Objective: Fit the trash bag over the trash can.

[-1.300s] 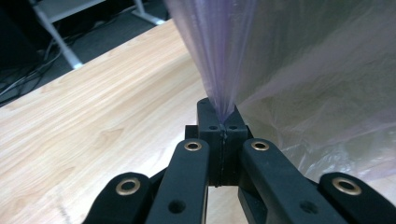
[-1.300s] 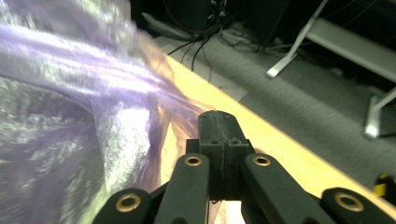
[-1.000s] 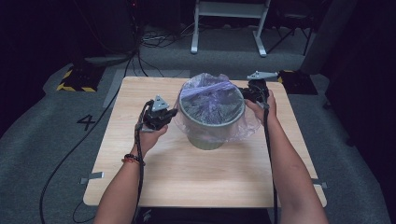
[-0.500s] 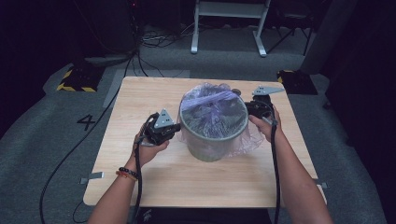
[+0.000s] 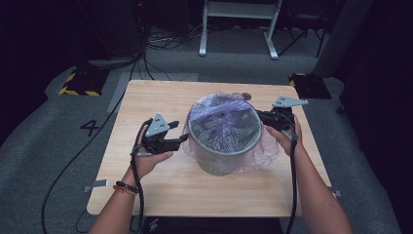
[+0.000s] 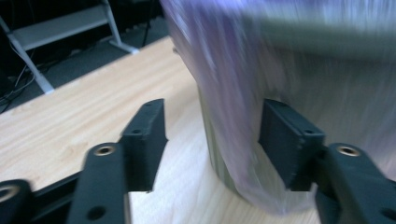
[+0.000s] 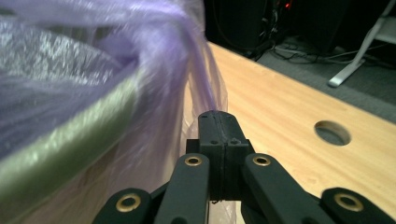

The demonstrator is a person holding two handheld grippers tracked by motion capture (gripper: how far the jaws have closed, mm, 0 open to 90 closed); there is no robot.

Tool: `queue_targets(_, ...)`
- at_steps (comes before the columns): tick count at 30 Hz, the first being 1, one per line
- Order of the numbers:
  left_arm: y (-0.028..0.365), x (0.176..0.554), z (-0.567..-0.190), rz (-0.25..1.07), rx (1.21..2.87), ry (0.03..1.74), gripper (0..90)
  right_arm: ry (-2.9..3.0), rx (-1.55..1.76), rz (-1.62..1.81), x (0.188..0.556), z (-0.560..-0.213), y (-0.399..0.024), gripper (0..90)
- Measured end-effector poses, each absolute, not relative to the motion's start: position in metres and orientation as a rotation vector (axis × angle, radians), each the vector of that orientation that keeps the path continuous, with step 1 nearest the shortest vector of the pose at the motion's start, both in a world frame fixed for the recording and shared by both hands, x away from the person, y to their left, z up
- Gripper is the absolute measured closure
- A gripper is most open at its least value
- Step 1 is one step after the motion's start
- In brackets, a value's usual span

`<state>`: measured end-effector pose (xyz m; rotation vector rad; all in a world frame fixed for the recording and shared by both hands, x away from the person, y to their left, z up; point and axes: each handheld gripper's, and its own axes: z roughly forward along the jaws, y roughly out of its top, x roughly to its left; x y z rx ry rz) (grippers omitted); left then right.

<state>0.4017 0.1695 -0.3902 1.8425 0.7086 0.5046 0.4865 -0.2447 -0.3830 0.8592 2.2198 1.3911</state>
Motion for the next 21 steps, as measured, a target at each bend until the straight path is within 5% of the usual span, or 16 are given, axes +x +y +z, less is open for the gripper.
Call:
queue_targets(8, 0.166, 0.418, -0.365, 0.559, 1.869, 0.669, 37.7, 2.181, 0.825, 1.381, 0.49, -0.367, -0.241, 90.0)
queue_targets(21, 0.168, 0.445, -0.364, 0.563, 1.878, 0.662, 90.0, 2.197, 0.795, 1.329, 0.503, -0.356, -0.228, 90.0)
